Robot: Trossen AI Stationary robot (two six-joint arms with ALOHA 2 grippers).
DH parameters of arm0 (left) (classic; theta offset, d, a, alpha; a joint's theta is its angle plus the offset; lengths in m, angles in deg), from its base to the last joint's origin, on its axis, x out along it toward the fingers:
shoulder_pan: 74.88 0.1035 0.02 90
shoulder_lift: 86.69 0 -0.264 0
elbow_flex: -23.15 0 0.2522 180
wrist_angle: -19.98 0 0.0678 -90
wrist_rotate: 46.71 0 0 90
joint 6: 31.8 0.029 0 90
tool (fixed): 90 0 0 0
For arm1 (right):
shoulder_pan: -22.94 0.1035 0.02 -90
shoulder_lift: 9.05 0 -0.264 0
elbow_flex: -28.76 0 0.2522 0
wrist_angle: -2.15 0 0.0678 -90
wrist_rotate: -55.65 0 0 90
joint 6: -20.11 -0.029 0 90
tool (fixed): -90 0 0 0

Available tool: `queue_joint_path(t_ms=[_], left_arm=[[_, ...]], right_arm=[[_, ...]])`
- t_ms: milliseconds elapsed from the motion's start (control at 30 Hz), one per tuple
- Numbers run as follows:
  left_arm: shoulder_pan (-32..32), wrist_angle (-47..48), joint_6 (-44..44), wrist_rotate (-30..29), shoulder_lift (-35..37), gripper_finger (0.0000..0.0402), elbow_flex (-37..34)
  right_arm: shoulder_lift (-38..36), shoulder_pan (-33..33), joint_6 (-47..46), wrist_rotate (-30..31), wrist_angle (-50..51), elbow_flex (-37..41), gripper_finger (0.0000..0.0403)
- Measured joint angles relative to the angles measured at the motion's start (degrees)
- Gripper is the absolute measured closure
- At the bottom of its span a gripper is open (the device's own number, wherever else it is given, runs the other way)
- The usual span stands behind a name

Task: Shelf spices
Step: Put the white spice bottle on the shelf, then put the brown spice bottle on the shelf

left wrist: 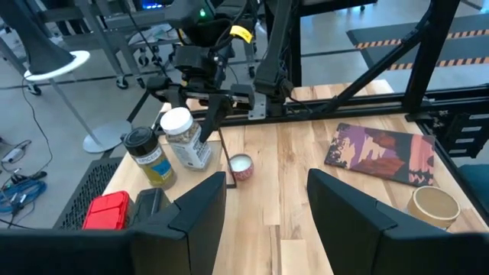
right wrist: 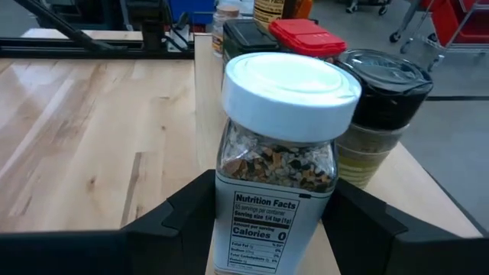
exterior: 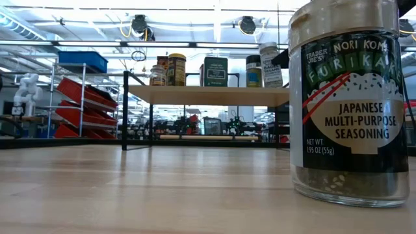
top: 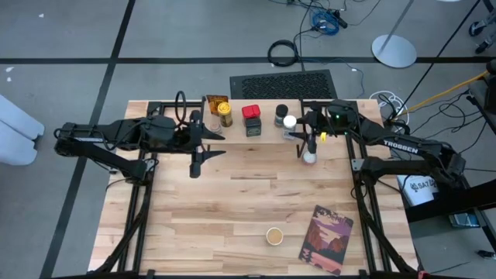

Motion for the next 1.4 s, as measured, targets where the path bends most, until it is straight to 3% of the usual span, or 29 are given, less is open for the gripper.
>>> queue_joint_path(t_ms=[333, 1067, 1400], left_arm=[[0.0, 0.0, 0.0, 0.0, 0.0, 0.0207, 0.0], [0.0, -0.3, 0.0, 0.0, 0.0, 0.0207, 0.0], [0.0, -0.1, 0.0, 0.0, 0.0, 0.0207, 0.0]], right_arm=[[0.3, -0.3, 1.6, -0.1, 2.1, -0.2, 0.0205], [0.4, -2.7, 1.0, 0.5, 2.4, -0.2, 0.0151], [-6.5, -2.4, -2.1, 2.1, 3.6, -0.1, 0.0126]])
